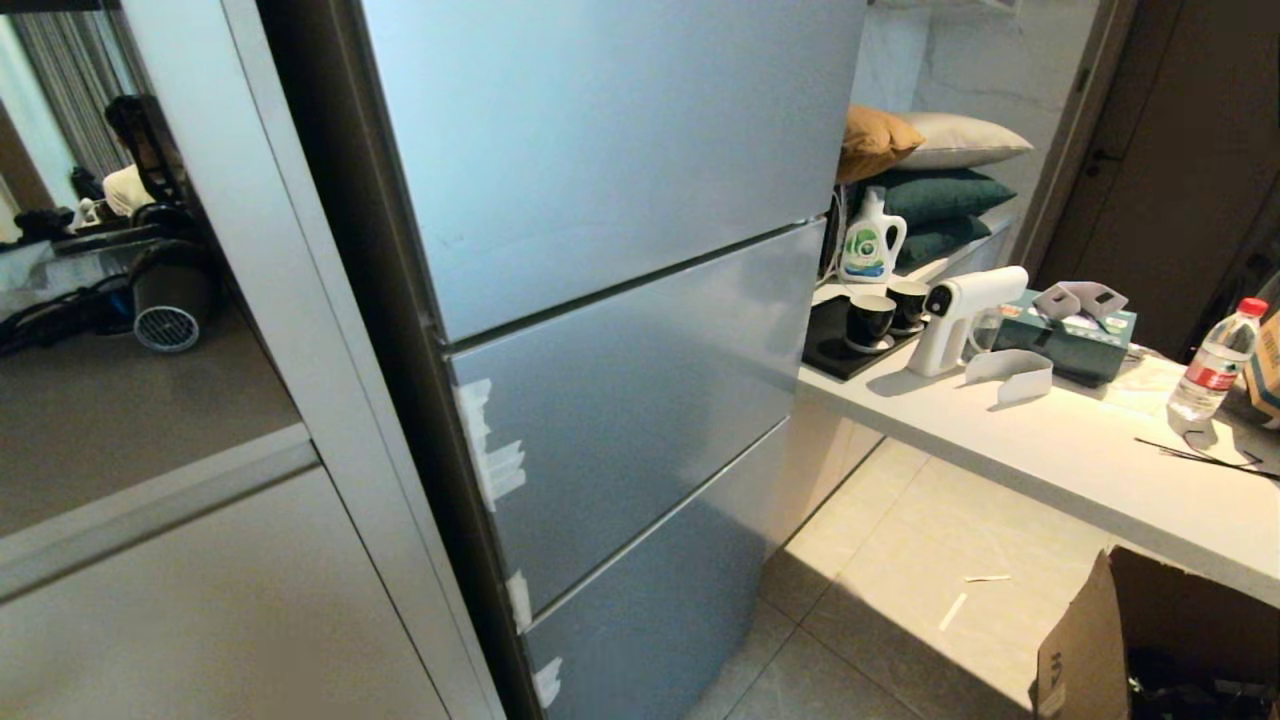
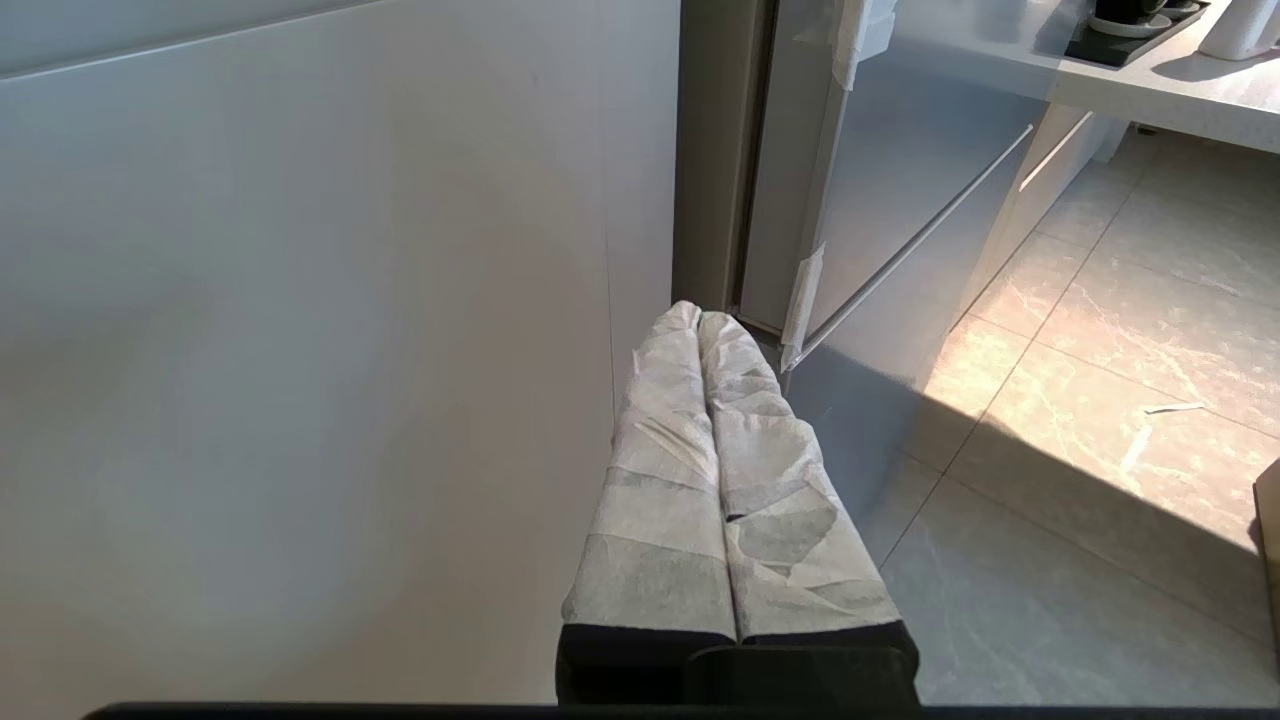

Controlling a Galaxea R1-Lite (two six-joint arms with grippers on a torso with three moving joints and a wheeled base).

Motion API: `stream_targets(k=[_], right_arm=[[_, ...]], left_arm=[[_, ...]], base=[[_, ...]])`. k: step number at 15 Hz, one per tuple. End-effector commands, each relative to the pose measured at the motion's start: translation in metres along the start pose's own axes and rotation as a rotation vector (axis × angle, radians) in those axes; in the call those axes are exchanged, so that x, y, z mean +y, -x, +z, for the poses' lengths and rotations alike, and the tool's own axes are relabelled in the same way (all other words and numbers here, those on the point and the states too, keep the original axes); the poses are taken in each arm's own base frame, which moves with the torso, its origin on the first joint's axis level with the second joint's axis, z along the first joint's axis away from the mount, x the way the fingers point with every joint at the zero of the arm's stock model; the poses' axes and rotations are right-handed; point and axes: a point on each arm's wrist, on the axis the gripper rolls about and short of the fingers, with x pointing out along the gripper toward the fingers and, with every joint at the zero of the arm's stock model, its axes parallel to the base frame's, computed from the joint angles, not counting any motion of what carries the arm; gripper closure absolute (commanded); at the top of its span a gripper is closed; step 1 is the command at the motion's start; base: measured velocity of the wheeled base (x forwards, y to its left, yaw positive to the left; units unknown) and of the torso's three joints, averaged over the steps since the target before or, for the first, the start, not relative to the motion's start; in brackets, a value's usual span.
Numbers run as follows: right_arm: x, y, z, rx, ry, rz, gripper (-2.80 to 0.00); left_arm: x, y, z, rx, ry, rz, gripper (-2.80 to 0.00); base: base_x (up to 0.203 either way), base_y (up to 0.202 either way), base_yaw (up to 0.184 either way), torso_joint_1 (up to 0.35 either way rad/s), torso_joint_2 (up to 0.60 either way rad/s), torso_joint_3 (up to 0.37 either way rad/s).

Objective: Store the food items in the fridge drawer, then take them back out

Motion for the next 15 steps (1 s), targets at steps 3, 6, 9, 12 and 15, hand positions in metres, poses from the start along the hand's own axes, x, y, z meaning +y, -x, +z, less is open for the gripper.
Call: stream_targets(k=[3,6,9,12,15], right_arm=[[0.0007,-0.0007,-0.0088,0.015,0.002,0.000,0.00],[0.0005,-0.0007,-0.0087,0.014,-0.037,-0.008,0.00],[0.0004,-0.0007,-0.0086,0.013,-0.054,-0.012,0.00],[0.0003,-0.0007,-0.0085,0.013,-0.061,-0.014,0.00],[0.0003,-0.0007,-0.0085,0.013,-0.061,-0.014,0.00]], left_arm=[[0.0000,0.0000,0.0000,0.000,0.001,0.000,0.00],[0.0000,0.0000,0.0000,0.000,0.001,0.000,0.00],[0.0000,0.0000,0.0000,0.000,0.000,0.000,0.00],[0.0000,0.0000,0.0000,0.000,0.000,0.000,0.00],[0.0000,0.0000,0.0000,0.000,0.001,0.000,0.00]], base=[[0.000,0.000,0.000,0.000,0.00,0.000],[0.000,0.000,0.000,0.000,0.00,0.000],[0.000,0.000,0.000,0.000,0.00,0.000],[0.000,0.000,0.000,-0.059,0.13,0.078],[0.000,0.000,0.000,-0.133,0.32,0.173]])
